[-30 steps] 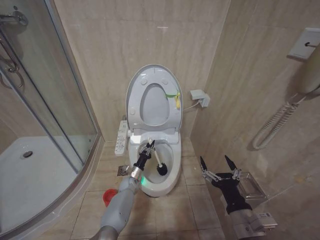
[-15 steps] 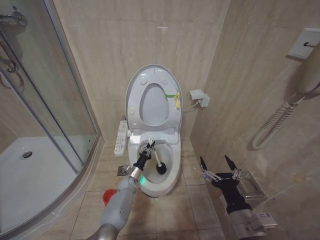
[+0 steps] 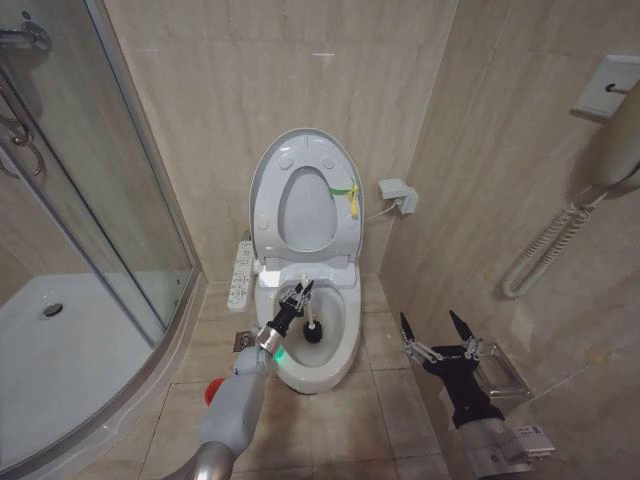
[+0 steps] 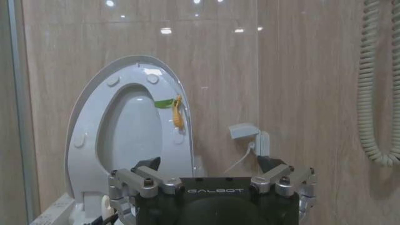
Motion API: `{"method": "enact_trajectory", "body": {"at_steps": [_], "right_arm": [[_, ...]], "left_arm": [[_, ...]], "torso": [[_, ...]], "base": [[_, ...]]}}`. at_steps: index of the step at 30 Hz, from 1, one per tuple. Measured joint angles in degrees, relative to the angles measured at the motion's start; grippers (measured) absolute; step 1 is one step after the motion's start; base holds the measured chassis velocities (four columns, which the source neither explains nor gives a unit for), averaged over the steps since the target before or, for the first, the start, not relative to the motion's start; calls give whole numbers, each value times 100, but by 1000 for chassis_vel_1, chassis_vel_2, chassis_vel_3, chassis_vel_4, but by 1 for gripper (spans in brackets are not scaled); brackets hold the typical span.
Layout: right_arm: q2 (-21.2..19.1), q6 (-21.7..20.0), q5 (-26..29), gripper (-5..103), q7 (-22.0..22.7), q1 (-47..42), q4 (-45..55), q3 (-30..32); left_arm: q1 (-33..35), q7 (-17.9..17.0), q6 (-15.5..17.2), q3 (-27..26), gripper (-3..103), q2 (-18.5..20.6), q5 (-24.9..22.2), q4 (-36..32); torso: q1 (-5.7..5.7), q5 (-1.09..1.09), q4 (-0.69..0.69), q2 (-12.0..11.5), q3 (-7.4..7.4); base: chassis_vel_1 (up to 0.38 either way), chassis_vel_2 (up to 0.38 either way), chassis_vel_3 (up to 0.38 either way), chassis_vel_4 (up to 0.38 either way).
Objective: Open the toilet lid, clean the toilet bowl with a toilet brush, close the toilet lid, and flush.
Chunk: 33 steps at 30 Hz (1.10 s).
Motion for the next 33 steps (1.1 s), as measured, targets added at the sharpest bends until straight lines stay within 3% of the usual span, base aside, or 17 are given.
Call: {"method": "enact_trajectory", "body": {"at_steps": [6, 8, 11, 12, 15, 16, 20, 27, 33], "right_arm": [[0, 0, 0, 100, 0, 0, 0, 0], [0, 0, 0, 100, 0, 0, 0, 0], [0, 0, 0, 100, 0, 0, 0, 0], [0, 0, 0, 100, 0, 0, 0, 0], [0, 0, 0, 100, 0, 0, 0, 0], [0, 0, 0, 100, 0, 0, 0, 0], [0, 0, 0, 100, 0, 0, 0, 0], [0, 0, 0, 100, 0, 0, 0, 0], [0, 0, 0, 100, 0, 0, 0, 0]], "left_arm": [[-36, -15, 60, -161, 20, 6, 433, 329], [-15, 24, 126, -175, 20, 30, 382, 370], [185, -2, 319, 34, 20, 157, -572, 122], [185, -2, 319, 34, 20, 157, -572, 122], [136, 27, 308, 136, 20, 149, -1582, -49], [136, 27, 308, 136, 20, 149, -1582, -49], [15, -8, 405, 178, 20, 28, -2555, -241], [-11, 134, 539, 139, 20, 0, -3154, -212], [28, 243, 610, 112, 20, -3, -3138, 76]], "torso": [[0, 0, -1, 0, 0], [0, 1, 0, 1, -1], [0, 2, 5, 0, 0], [0, 2, 5, 0, 0], [0, -1, -1, 0, 0], [0, -1, -1, 0, 0], [0, 0, -3, 0, 0], [0, 0, 1, 0, 0], [0, 0, 1, 0, 0]], "base": [[0, 0, 0, 0], [0, 0, 0, 0], [0, 0, 0, 0], [0, 0, 0, 0], [0, 0, 0, 0], [0, 0, 0, 0], [0, 0, 0, 0], [0, 0, 0, 0], [0, 0, 0, 0]]}}
